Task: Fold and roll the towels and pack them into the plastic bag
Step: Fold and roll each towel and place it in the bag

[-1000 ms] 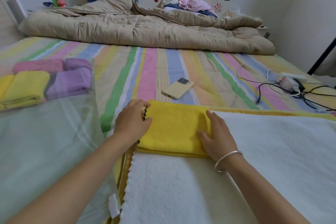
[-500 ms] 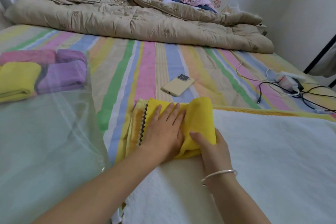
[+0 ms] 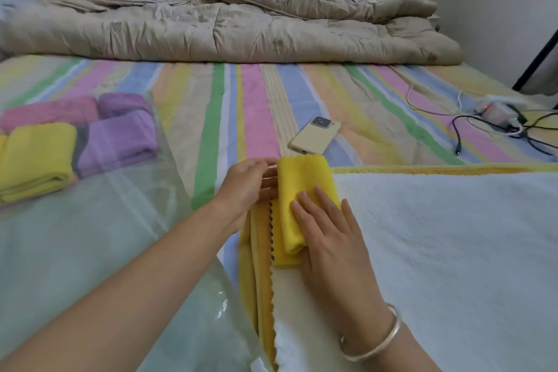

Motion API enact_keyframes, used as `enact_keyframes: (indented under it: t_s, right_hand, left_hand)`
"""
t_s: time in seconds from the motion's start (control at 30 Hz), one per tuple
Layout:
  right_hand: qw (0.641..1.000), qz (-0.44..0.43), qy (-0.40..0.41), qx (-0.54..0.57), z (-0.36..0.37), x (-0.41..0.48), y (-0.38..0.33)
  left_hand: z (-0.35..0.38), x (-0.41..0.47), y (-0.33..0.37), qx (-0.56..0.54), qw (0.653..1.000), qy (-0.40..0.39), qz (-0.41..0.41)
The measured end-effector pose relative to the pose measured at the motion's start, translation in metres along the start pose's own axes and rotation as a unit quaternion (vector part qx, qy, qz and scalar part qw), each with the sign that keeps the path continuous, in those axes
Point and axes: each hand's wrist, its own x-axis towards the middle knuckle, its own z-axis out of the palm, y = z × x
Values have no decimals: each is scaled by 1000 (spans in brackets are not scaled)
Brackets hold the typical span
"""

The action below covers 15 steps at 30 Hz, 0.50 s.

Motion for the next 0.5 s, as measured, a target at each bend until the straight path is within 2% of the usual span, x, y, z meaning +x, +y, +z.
enact_keyframes:
  t_s: [0.13, 0.27, 0.37, 0.43, 0.5]
  right_hand:
    - [996, -2, -68, -64, 3, 1, -7]
    - [989, 20, -126, -79, 1, 3, -16]
    - [980, 13, -183, -82, -7, 7, -27]
    - [979, 9, -203, -20, -13, 10, -24]
    - [960, 100, -196, 171, -25, 16, -21]
  left_hand:
    - [-17, 2, -9, 46, 996, 71, -42]
    - [-20, -14, -10, 85, 993, 20, -83]
    - [-21, -23, -10, 97, 992, -5, -79]
    - [-19, -27, -11, 105, 992, -9, -74]
    - [-16, -29, -15, 126, 990, 3, -67]
